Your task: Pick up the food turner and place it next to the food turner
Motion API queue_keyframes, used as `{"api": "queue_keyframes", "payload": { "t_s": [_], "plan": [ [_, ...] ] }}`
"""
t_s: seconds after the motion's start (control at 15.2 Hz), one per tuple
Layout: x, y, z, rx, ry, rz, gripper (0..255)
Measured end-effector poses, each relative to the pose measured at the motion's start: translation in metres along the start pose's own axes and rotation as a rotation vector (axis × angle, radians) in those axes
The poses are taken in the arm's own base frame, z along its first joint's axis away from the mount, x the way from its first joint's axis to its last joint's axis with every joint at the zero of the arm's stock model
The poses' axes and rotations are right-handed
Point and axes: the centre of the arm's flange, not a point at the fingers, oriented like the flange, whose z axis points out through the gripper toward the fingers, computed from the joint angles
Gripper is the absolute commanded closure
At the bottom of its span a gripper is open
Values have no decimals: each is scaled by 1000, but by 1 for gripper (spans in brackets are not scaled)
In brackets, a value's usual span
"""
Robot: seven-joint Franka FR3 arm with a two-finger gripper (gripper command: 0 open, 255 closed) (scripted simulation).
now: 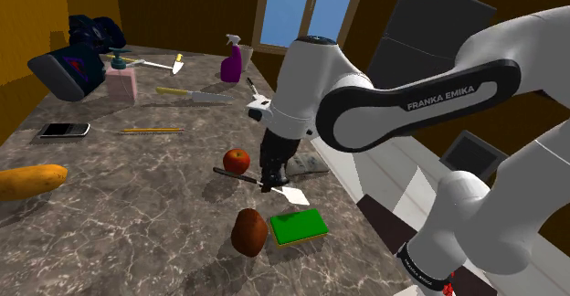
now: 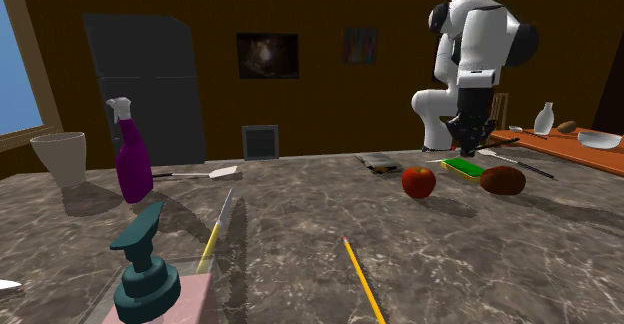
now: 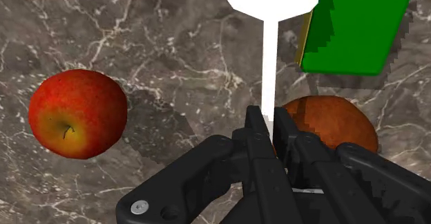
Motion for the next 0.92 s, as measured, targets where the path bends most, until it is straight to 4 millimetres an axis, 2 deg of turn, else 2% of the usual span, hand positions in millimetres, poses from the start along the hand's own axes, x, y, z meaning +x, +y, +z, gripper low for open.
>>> {"api": "queue_keyframes", "payload": {
  "t_s": [0.73, 0.92],
  "plan": [
    [53, -132, 0, -1, 0, 0, 255],
    [68, -174, 3, 0, 0, 0, 255]
  ]
}}
